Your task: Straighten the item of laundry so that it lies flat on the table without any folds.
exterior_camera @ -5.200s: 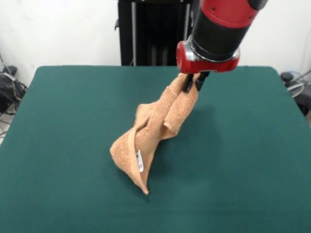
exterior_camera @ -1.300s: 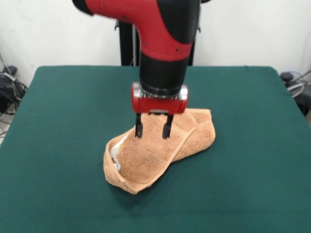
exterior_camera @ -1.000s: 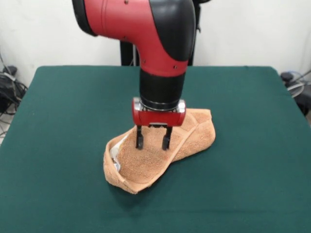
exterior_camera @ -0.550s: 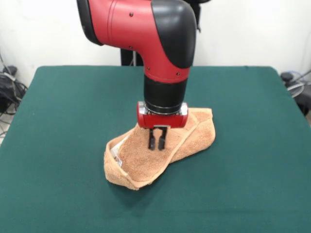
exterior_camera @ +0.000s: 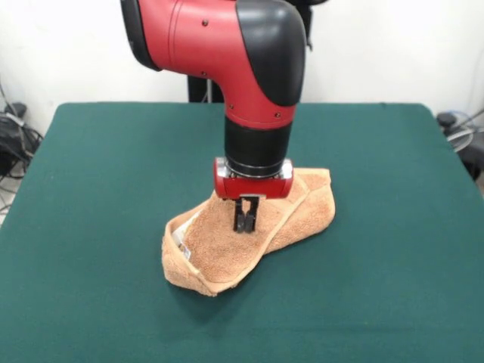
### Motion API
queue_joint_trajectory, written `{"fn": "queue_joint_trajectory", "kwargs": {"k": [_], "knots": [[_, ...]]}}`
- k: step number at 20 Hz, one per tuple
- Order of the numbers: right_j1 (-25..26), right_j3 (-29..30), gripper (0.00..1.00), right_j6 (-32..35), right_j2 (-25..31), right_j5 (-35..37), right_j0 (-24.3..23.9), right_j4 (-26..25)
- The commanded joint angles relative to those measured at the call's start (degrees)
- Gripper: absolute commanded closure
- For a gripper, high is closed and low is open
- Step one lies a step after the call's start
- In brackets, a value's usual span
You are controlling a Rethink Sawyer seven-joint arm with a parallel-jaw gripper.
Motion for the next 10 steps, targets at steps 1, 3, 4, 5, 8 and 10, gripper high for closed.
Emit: {"fn": "queue_joint_trajectory", "kwargs": {"k": [1, 3, 4, 5, 8, 10], "knots": [[1.42, 4.33, 1.0, 6.59, 5.8, -1.58, 0.79, -2.84], [1.47, 4.21, 1.0, 6.62, 5.72, -1.33, 0.91, -2.74], [1.56, 4.08, 1.0, 6.79, 5.62, -1.09, 1.02, -2.55], [1.77, 3.99, 1.0, 6.59, 6.06, -0.58, 0.69, -2.31], [2.39, 4.13, 1.0, 6.12, 7.29, -1.62, -0.3, -2.44], [2.68, 4.39, 1.0, 6.75, 7.21, -2.05, -0.33, -2.16]]}}
